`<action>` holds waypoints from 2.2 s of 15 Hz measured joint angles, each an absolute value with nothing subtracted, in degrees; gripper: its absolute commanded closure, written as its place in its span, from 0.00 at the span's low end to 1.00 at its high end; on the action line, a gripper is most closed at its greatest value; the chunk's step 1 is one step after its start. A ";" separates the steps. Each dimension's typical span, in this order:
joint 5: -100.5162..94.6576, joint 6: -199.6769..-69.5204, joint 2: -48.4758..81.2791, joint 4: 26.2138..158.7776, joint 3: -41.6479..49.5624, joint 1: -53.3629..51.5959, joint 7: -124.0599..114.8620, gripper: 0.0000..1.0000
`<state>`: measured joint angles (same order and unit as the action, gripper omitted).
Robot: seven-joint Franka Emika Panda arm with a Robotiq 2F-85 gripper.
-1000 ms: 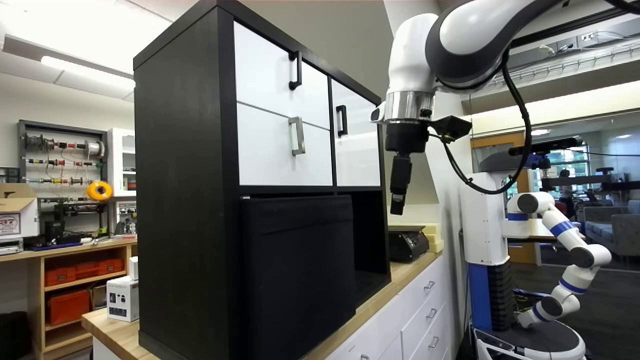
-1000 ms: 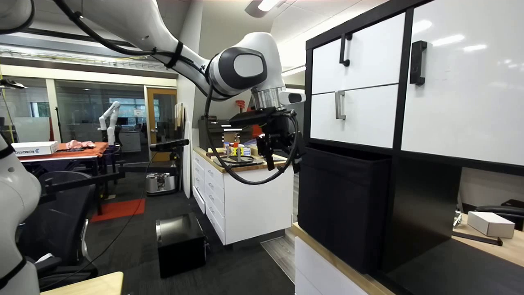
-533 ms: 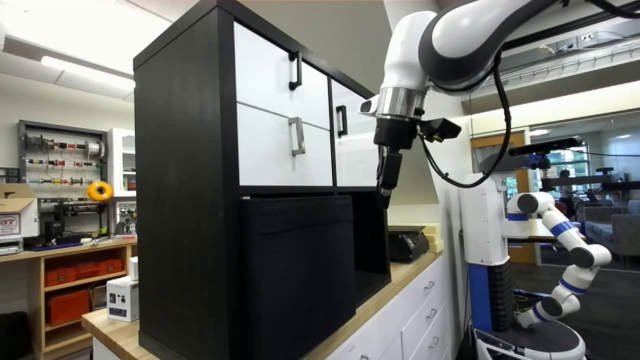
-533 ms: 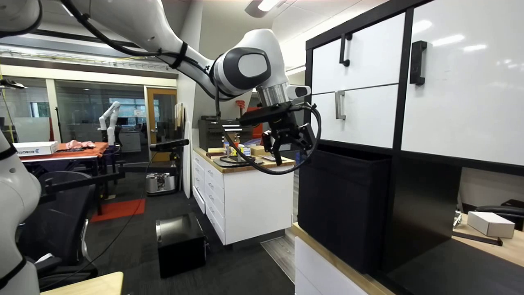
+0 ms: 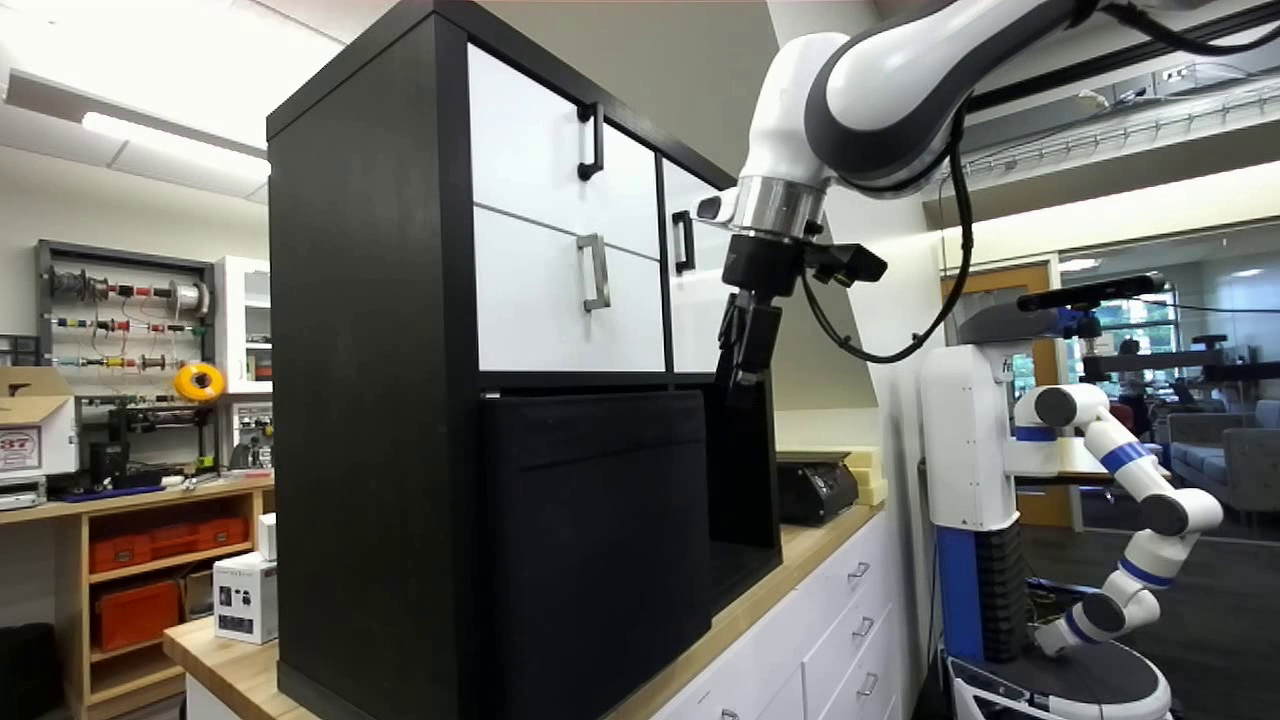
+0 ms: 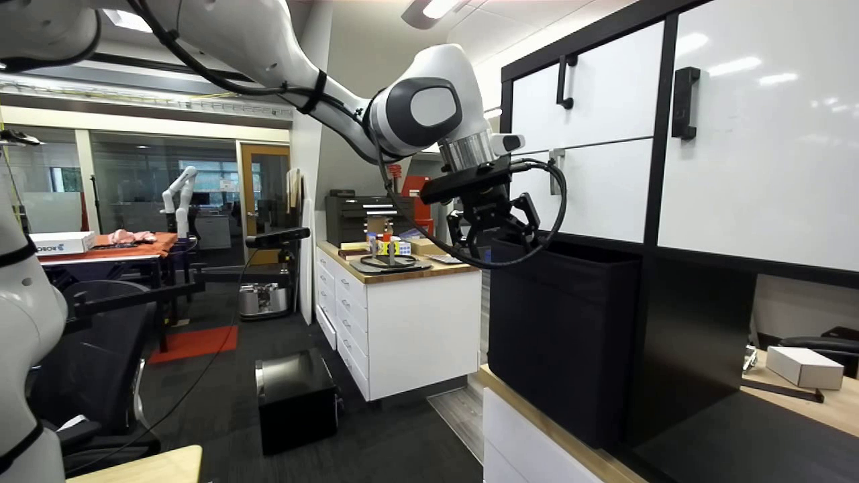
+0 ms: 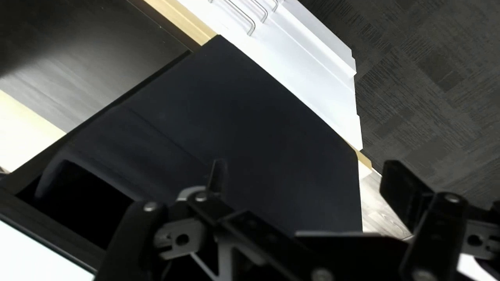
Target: Pull the storage box under the drawers
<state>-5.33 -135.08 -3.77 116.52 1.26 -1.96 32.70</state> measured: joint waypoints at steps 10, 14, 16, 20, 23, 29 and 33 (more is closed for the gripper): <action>-5.22 -135.18 3.21 107.71 1.55 -0.64 42.87 0.00; -5.00 -135.18 6.81 103.91 1.46 -0.06 47.22 0.00; -4.25 -135.46 8.63 102.21 1.22 0.38 49.86 0.00; -1.37 -137.09 11.96 99.92 0.38 1.73 55.93 0.00; -0.56 -137.41 13.80 98.96 -0.13 2.41 58.81 0.25; -0.57 -137.41 14.73 98.81 -0.29 2.71 59.43 0.61; -0.42 -137.47 14.71 98.74 -0.33 3.04 59.43 0.85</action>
<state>-0.42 -137.47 14.71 98.74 -0.33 3.04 59.43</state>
